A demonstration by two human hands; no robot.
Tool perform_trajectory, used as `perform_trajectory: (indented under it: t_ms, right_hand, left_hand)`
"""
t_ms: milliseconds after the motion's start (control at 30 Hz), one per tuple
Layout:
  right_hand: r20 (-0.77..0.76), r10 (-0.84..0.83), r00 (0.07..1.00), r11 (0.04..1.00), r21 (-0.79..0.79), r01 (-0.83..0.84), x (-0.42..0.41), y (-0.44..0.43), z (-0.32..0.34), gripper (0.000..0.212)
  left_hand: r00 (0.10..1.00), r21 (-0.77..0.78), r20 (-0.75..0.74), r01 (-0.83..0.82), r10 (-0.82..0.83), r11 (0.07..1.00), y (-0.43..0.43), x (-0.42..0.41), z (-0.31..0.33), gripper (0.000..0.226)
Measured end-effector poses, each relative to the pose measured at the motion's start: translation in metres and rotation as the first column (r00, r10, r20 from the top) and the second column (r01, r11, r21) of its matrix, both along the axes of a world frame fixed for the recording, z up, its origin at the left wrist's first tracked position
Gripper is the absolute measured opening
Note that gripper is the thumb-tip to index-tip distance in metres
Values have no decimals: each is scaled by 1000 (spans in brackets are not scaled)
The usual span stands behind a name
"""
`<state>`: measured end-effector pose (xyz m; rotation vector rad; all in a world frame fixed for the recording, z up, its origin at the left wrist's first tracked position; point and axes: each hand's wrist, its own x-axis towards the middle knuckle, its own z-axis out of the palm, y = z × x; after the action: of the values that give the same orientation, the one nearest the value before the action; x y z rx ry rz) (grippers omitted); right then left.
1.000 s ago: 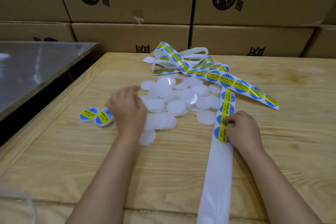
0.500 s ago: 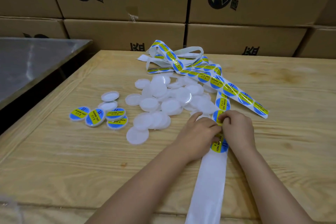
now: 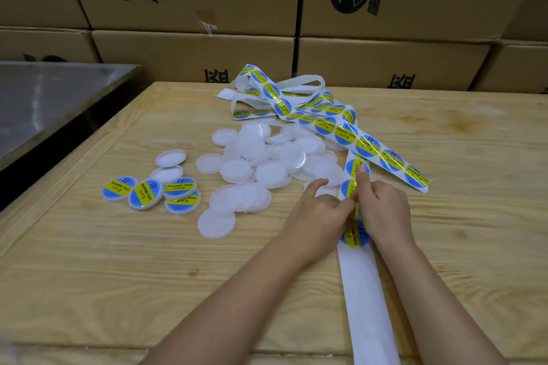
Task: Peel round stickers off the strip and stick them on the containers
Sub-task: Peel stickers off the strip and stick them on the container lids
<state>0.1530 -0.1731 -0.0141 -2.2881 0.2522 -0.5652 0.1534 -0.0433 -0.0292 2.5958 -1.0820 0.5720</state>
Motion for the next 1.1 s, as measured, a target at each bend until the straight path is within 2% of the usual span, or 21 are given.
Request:
perform_trajectory:
  t_ms: [67,200,300,367,533,700,900,967,1000,1033,1100]
  right_hand:
    - [-10,-9,1000,1000,15,9,1,-1,-2,74]
    - [5,-6,1000,992,126,5,2,-4,-4,73]
    - [16,12,1000,987,159,-14,3,-6,-6,70]
    - [23,21,1000,987,159,-24,3,-6,-6,70]
    - [36,27,999,989,143,-32,3,-6,-7,69]
    - [27,12,1000,988,157,-16,4,-6,-9,70]
    - [7,-17,1000,994,112,16,6,-5,-8,73]
    - [0,-21,1000,993,113,21,5,-5,-7,72]
    - [-6,-21,1000,995,94,21,5,-5,-7,72]
    - [-14,-17,1000,998,61,18,5,-5,-6,72]
    - [-25,-13,1000,1000,-1,13,5,-6,-4,70]
  left_hand:
    - [1000,9,-24,-1,2,1000,0,0,1,7]
    - [990,-37,-140,6,-11,999,1,3,2,23]
    - [971,-91,-236,23,-44,996,3,2,0,41]
    - [967,-80,-247,46,-64,996,6,3,-1,43]
    - [986,-1,-165,40,-40,999,3,1,3,37]
    - [998,-27,-63,-20,19,999,-3,-2,7,27]
    - [997,-2,50,60,-59,998,-1,-5,1,15]
    - [996,-45,50,83,-80,996,2,-5,0,15]
    - [996,-88,3,94,-94,992,6,-4,2,14]
    - [990,-147,-87,102,-115,984,10,-4,5,12]
    - [959,-363,-248,41,-140,931,20,-2,11,9]
